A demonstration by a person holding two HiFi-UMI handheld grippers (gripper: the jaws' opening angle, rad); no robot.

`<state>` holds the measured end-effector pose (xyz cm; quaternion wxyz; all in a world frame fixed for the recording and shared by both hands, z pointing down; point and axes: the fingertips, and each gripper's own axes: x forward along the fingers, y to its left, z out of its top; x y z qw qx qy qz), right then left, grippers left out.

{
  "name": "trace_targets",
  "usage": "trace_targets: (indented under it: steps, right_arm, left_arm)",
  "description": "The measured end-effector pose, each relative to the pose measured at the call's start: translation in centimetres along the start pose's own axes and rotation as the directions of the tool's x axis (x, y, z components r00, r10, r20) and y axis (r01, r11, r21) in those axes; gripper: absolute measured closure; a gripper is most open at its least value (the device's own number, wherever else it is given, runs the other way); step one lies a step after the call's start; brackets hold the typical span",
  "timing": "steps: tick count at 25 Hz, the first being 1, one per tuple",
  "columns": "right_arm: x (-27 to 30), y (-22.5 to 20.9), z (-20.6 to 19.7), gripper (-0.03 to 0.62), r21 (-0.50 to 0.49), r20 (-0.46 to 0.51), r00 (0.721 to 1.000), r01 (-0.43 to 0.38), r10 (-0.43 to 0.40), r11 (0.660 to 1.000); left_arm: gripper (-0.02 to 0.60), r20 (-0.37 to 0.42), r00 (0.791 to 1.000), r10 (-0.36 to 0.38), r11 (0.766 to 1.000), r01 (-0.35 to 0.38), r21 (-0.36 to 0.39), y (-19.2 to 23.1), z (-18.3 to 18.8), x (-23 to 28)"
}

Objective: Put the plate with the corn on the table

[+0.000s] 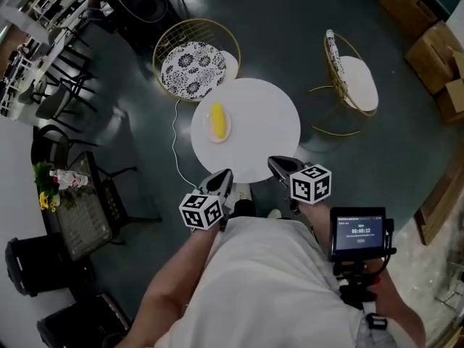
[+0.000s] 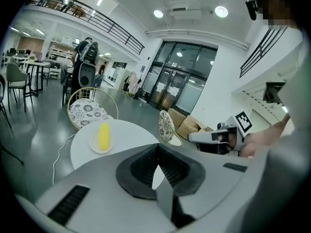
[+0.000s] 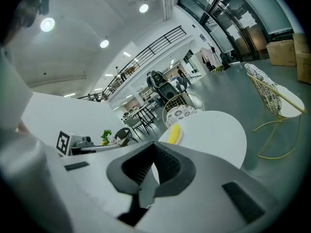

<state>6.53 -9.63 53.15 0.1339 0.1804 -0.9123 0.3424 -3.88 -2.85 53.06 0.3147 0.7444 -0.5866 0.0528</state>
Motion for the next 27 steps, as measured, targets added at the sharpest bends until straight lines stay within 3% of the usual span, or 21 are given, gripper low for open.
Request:
trace_targets:
  steps: [12,17,27]
  right_arm:
    - [-2.6,1.6,-1.1,0.588,-0.034,0.010,1.000,-0.006,0.006,0.999]
    - [-1.3,0.9,-0.5,0.588,-0.063,0.019,1.000,0.002,-0.001,0.998]
    - [-2.3,1.0,-0.8,0.588,-0.042,-0.004,1.000,0.009,-0.010,0.999]
  left_arm:
    - [0.574,0.014,1.000,-0.021,1.000,0.021,0.001,-2.2,-1.6,-2.3]
    - [0.574,0.049,0.999,-0.012,1.000,0.012,0.011,-0.7,-0.6,-2.1]
    - [0.574,0.053,0.998,-0.028,1.000,0.029,-0.008,-1.9,-0.6,-1.4]
